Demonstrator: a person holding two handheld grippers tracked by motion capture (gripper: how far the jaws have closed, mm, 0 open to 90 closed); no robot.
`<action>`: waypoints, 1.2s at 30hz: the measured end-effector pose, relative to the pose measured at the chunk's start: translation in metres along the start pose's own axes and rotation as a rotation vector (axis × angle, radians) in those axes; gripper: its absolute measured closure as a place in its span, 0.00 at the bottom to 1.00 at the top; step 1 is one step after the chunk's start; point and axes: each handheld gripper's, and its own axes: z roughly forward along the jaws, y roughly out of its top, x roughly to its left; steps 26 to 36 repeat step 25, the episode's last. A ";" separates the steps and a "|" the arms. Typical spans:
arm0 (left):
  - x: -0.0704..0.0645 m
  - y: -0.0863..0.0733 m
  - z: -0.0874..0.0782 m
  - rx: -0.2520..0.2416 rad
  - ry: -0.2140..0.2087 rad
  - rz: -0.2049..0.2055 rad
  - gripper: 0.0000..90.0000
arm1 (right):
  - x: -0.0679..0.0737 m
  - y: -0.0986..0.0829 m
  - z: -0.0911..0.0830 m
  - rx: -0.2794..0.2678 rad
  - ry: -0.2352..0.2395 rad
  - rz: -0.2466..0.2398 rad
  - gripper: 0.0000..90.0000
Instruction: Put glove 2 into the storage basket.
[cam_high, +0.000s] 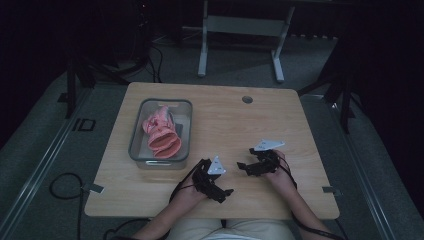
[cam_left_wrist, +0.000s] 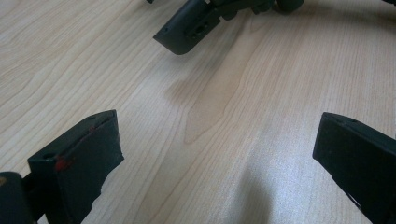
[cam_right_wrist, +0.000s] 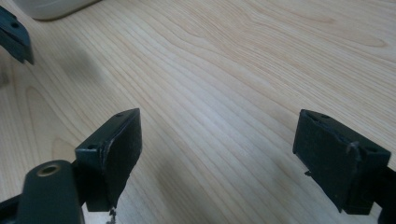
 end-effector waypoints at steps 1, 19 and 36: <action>0.000 -0.001 0.000 0.001 0.000 -0.002 0.01 | 0.000 -0.001 -0.001 -0.001 -0.005 -0.001 0.17; 0.001 -0.010 0.000 -0.018 0.006 -0.003 0.01 | -0.007 -0.012 -0.009 -0.022 -0.002 0.005 0.17; 0.001 -0.010 0.000 -0.014 0.008 0.002 0.01 | -0.006 -0.011 -0.009 -0.020 -0.010 0.001 0.17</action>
